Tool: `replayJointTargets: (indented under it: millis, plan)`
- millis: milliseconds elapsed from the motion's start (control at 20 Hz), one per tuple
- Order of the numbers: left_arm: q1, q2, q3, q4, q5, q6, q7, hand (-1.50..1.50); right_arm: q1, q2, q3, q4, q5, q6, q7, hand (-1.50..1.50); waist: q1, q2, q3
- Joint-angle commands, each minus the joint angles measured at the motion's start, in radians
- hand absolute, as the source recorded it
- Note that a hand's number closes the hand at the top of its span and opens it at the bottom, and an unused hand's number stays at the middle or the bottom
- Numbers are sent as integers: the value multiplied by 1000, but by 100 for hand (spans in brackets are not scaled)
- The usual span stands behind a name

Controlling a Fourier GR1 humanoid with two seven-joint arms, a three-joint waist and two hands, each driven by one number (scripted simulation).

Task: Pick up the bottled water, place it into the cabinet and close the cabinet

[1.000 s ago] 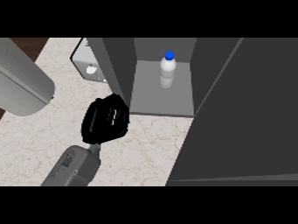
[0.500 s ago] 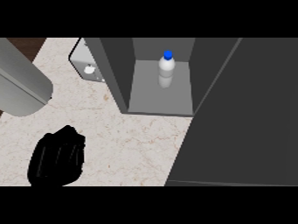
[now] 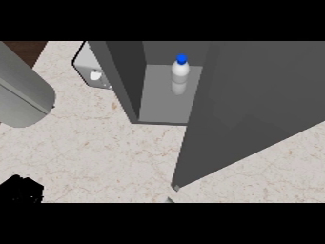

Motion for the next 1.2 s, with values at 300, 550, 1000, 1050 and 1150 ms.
replayJointTargets:
  millis: [300,550,1000,1050,1150]
  plan:
    - [191,52,126,-81,97,-130,-19,150,-364,210,-253,373,-133,-18,43,150,-7,11,2]
    - [211,33,170,-49,66,-182,-53,150,-439,212,-421,512,-204,120,-9,150,-19,10,3]
    - [255,47,256,-53,129,-249,-9,150,-582,212,-528,934,-305,201,-209,150,-7,14,2]
    - [293,42,276,-90,146,-253,-4,150,-533,204,-580,920,-297,264,-233,150,-15,11,3]
    - [267,34,265,-90,134,-249,8,150,-586,193,-631,1032,-304,296,-278,150,-13,14,3]
